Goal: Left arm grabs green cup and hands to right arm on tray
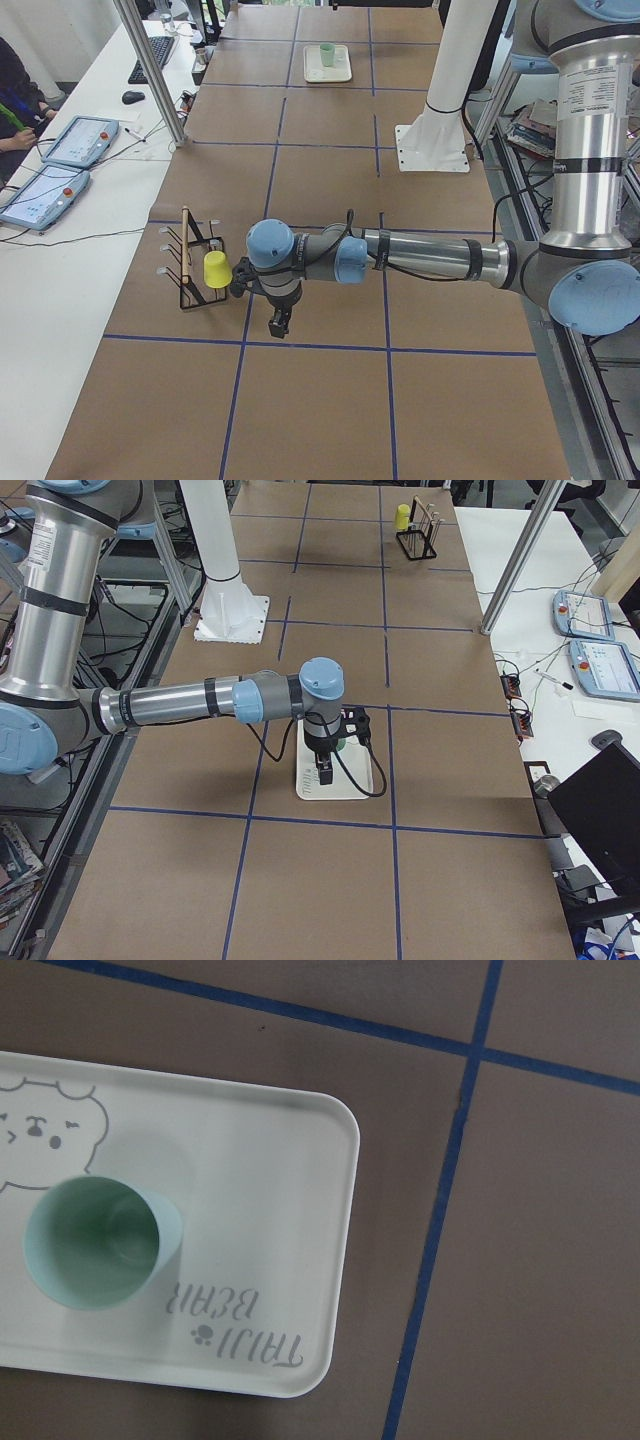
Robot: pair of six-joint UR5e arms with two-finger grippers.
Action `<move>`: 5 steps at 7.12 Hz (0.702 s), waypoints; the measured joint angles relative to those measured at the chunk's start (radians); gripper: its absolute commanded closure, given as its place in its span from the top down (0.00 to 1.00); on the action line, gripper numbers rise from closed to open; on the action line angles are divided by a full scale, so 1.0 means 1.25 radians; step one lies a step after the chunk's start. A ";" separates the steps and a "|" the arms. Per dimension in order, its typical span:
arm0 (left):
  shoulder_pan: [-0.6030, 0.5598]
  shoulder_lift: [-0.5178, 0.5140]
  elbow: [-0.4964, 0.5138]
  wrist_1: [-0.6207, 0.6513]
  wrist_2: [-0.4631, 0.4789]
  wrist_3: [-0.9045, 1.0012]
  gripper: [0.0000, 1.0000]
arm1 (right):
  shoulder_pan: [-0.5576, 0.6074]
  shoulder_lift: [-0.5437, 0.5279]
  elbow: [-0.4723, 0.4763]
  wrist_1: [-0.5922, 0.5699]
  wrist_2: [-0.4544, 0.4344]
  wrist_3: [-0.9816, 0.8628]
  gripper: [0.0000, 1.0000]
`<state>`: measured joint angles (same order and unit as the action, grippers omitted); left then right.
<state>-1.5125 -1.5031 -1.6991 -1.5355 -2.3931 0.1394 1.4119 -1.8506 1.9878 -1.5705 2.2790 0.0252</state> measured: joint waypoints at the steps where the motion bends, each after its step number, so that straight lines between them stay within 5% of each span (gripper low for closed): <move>1: 0.000 0.001 0.005 -0.003 0.002 0.000 1.00 | 0.015 -0.010 -0.010 -0.003 0.009 -0.002 1.00; 5: -0.008 0.009 -0.009 -0.009 0.007 0.000 1.00 | 0.031 -0.011 -0.030 -0.002 0.028 -0.003 1.00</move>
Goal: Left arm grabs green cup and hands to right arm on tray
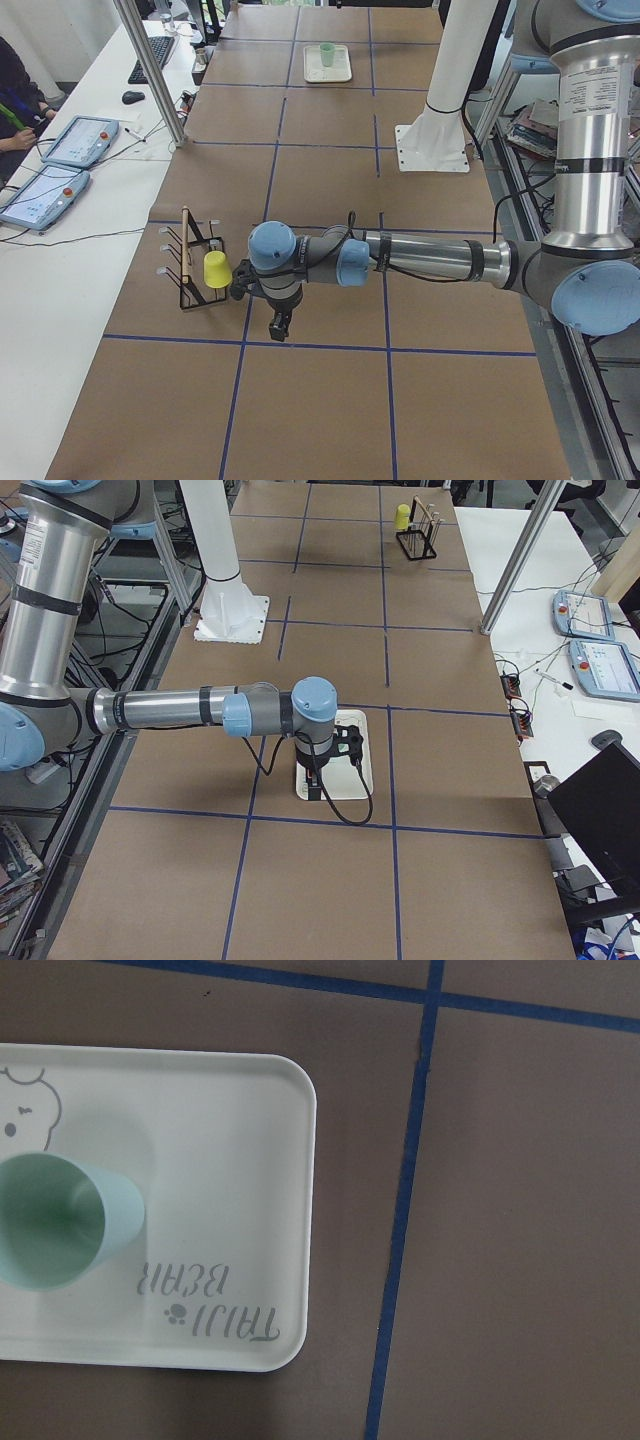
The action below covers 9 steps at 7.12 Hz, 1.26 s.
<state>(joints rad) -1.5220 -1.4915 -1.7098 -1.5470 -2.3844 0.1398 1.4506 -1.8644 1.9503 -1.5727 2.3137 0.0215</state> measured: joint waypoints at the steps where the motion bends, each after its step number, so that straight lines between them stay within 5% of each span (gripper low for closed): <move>1: 0.000 0.012 -0.002 0.000 0.000 0.002 1.00 | 0.000 0.002 0.000 0.000 0.001 0.000 1.00; 9: 0.001 0.020 -0.003 -0.003 -0.001 0.004 1.00 | 0.000 0.003 0.002 0.000 0.001 -0.001 1.00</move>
